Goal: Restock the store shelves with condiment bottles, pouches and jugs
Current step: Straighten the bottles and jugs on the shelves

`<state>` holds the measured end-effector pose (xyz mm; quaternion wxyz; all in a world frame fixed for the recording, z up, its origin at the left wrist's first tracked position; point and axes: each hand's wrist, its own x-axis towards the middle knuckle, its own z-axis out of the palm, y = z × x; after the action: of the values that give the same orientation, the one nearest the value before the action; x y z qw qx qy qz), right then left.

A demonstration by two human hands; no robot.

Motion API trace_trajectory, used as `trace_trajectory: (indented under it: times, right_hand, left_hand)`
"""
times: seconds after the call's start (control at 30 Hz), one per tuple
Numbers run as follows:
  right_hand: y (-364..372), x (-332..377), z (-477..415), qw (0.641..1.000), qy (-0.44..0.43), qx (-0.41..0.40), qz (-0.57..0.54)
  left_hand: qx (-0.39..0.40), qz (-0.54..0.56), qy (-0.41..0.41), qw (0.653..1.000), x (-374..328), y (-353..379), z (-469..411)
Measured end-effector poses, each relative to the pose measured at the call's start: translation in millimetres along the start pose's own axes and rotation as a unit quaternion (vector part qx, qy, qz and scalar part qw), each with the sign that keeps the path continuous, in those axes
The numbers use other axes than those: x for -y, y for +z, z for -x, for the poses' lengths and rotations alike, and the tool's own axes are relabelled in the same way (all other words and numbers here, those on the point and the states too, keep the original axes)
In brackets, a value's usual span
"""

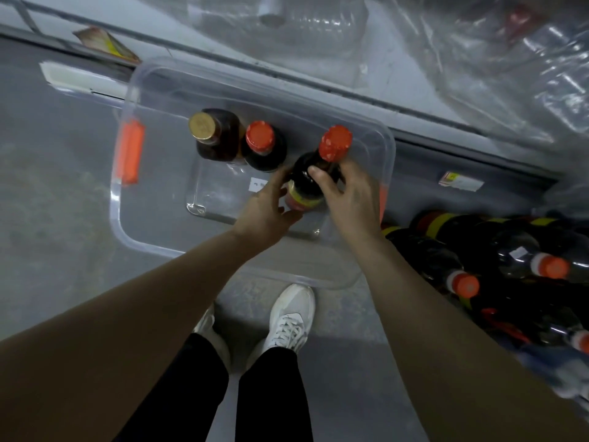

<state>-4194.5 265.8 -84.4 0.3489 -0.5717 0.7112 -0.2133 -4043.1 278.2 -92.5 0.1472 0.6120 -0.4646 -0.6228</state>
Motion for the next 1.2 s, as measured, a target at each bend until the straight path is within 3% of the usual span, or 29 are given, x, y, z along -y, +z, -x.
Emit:
trace_trajectory:
  times: [0.13,0.27,0.57,0.87,1.2]
  right_hand:
    - [-33.2,18.6,17.9,0.998,0.036,0.020,-0.048]
    - [-77.5,50.2,32.3,0.992,0.044,0.076,-0.086]
    - [-178.3,177.8,65.4,0.971,0.110,0.092,-0.192]
    - [-274.5,323.8,101.4,0.957,0.062,0.050,-0.281]
    - [-377.3,423.3,144.3,0.913,0.034,0.172,-0.367]
  left_hand:
    - [0.008,0.026,0.003,1.000,-12.3,-7.5,23.3]
    - [0.025,-0.061,0.070,0.995,-40.5,-26.0,54.8]
    - [0.074,-0.025,0.090,0.993,-161.6,-73.5,152.4]
    - [0.072,0.065,0.099,0.990,-286.5,-124.3,259.9]
    - [0.089,0.160,0.151,0.971,-424.0,-176.8,359.8]
